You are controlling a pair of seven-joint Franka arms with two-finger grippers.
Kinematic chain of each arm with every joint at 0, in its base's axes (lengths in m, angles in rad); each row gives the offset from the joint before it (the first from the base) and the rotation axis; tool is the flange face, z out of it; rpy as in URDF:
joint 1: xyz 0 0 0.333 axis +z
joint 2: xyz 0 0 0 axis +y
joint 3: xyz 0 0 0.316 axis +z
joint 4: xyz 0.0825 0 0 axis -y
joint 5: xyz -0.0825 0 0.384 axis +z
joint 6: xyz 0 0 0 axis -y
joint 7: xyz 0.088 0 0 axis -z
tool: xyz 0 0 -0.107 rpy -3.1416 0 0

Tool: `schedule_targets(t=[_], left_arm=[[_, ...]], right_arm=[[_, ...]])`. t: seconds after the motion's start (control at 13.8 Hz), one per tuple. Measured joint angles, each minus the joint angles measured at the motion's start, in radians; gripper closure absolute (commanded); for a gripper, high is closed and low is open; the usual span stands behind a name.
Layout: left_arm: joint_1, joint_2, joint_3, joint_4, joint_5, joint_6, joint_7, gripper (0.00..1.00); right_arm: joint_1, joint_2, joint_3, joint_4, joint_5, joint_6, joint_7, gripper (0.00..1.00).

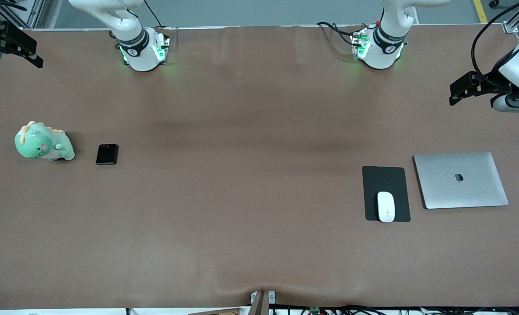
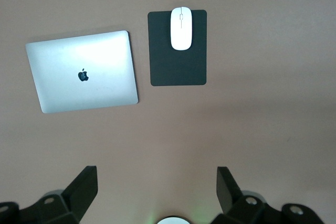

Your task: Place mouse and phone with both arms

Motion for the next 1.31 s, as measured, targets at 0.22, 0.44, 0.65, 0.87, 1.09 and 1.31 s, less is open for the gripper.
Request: schedule_targets(t=[0.22,0.44,0.65,0.87,1.09,1.31], left_arm=[[0.000,0.000,0.000,0.006,0.000,0.000,0.000,0.00],[0.000,0.000,0.000,0.007,0.000,0.000,0.000,0.00],[0.000,0.000,0.000,0.007,0.000,0.000,0.000,0.00],[0.000,0.001,0.000,0.007,0.000,0.000,0.000,0.00],[0.000,0.003,0.000,0.007,0.000,0.000,0.000,0.00],[0.000,0.003,0.000,0.007,0.000,0.000,0.000,0.00]], right_arm=[[-0.020,0.000,-0.001,-0.139,0.001,0.099,0.002,0.00],[-0.029,-0.002,-0.002,-0.178,0.001,0.109,0.002,0.00],[-0.033,-0.008,-0.002,-0.189,0.001,0.109,0.002,0.00],[-0.033,-0.010,-0.002,-0.194,0.001,0.109,0.002,0.00],[-0.033,-0.010,-0.002,-0.196,0.001,0.109,0.002,0.00],[-0.033,-0.010,0.000,-0.197,0.001,0.109,0.002,0.00]])
